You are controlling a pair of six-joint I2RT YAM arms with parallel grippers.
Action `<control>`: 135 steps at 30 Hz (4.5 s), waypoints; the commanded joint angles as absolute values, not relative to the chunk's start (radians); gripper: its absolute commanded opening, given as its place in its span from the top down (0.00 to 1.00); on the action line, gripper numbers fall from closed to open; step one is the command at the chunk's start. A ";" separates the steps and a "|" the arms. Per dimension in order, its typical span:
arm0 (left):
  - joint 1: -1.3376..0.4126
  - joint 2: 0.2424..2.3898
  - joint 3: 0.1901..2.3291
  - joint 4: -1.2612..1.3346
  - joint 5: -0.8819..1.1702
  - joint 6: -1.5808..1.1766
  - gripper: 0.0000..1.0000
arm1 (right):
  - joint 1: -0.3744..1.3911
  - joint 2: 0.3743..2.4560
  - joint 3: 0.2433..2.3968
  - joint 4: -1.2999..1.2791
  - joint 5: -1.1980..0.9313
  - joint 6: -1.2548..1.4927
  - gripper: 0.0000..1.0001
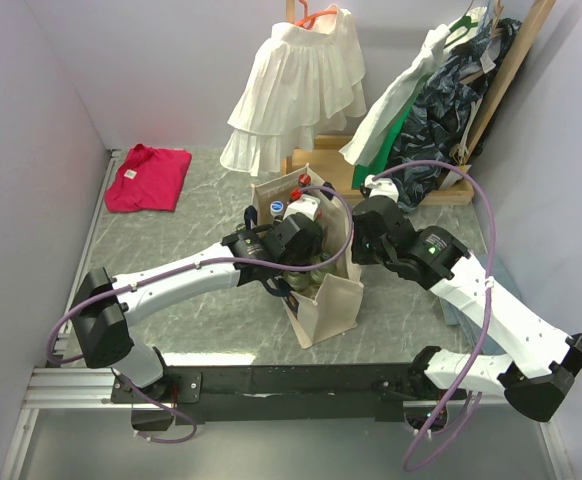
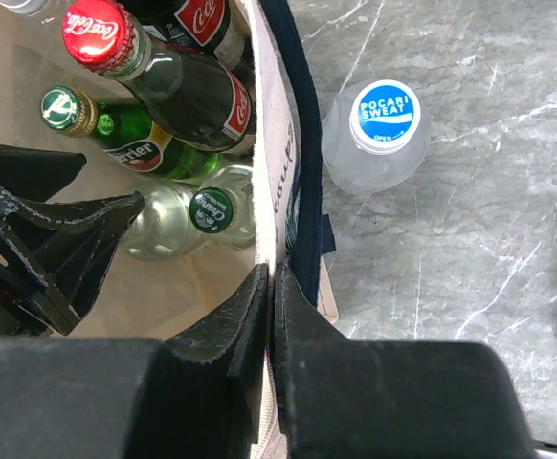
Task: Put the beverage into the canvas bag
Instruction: Place the drink in the canvas bag, then pick up the drink from the center of the board.
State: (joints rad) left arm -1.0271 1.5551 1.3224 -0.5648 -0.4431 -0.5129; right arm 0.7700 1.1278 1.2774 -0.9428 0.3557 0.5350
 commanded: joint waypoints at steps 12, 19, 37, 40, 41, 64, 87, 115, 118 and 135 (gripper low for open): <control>-1.029 1.465 1.419 -0.600 -0.483 -0.509 0.43 | 0.773 1.132 1.316 -0.928 0.370 0.540 0.91; -1.031 1.440 1.453 -0.618 -0.500 -0.505 0.41 | 0.772 1.140 1.327 -0.927 0.370 0.535 0.90; -1.023 1.319 1.612 -0.699 -0.617 -0.492 0.27 | 0.773 1.123 1.344 -0.930 0.374 0.538 0.86; -0.979 1.307 1.620 -0.755 -0.595 -0.534 0.29 | 0.773 1.117 1.345 -0.927 0.370 0.537 0.86; -0.962 1.304 1.620 -0.768 -0.585 -0.547 0.29 | 0.773 1.120 1.350 -0.927 0.368 0.537 0.86; -0.589 1.275 1.365 -0.807 -0.353 -0.569 0.22 | 0.772 1.134 1.358 -0.914 0.353 0.534 0.82; -0.571 1.391 1.330 -0.709 -0.222 -0.540 0.27 | 0.773 1.140 1.371 -0.927 0.364 0.525 0.81; -0.571 1.465 1.281 -0.658 -0.238 -0.525 0.34 | 0.773 1.143 1.358 -0.928 0.373 0.534 0.80; -0.571 1.470 1.279 -0.657 -0.239 -0.522 0.34 | 0.772 1.144 1.356 -0.928 0.373 0.535 0.80; -0.569 1.483 1.292 -0.638 -0.232 -0.500 0.50 | 0.772 1.146 1.359 -0.930 0.380 0.538 0.80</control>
State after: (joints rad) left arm -0.5724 1.4857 1.2808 -0.6651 -0.2314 -0.5327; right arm 0.7700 1.1496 1.3281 -0.9436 0.3546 0.5312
